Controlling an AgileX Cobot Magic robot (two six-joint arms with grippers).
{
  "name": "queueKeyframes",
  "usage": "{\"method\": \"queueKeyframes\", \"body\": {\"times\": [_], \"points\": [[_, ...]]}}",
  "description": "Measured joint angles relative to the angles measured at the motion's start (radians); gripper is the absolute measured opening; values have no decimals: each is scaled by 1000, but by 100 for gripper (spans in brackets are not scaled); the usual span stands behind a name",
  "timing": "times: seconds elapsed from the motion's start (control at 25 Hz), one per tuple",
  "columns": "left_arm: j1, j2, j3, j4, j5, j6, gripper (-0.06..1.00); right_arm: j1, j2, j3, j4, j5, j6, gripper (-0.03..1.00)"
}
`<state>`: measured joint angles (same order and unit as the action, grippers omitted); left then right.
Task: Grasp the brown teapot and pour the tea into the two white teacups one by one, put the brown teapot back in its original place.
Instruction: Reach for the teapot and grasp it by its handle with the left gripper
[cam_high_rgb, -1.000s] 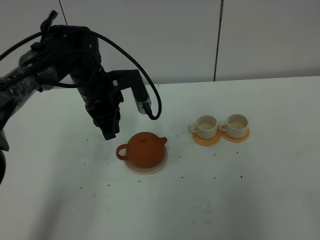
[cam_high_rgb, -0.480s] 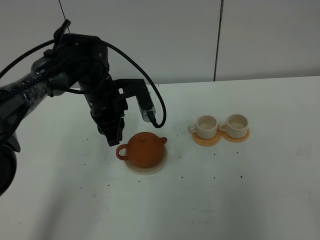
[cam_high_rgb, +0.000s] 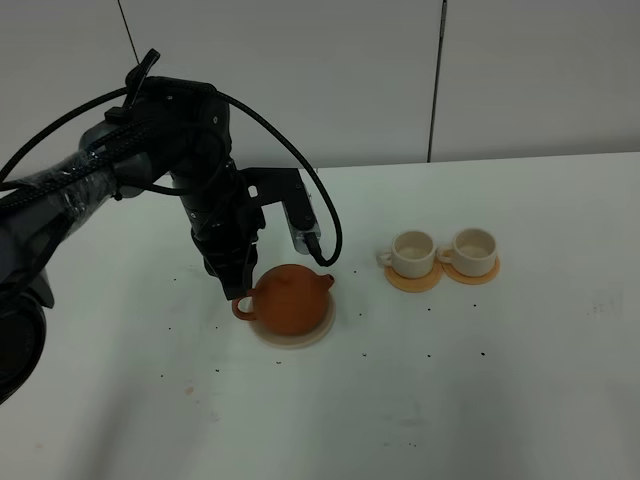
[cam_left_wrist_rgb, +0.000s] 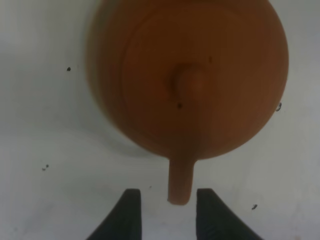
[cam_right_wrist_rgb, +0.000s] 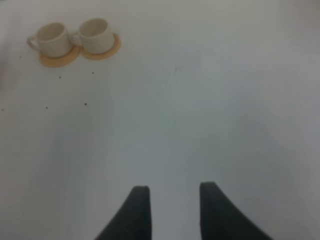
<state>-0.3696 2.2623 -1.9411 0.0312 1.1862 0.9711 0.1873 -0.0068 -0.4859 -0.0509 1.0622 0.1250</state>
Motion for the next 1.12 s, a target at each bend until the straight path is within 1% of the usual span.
{"method": "queueKeyframes", "body": {"times": [0.32,1.12], "points": [[-14,20,0,-1,0,-3,34,0,0,0,0,0,0,24],[-15,41,0,1,0,-18,34,0,0,0,0,0,1,24]]}}
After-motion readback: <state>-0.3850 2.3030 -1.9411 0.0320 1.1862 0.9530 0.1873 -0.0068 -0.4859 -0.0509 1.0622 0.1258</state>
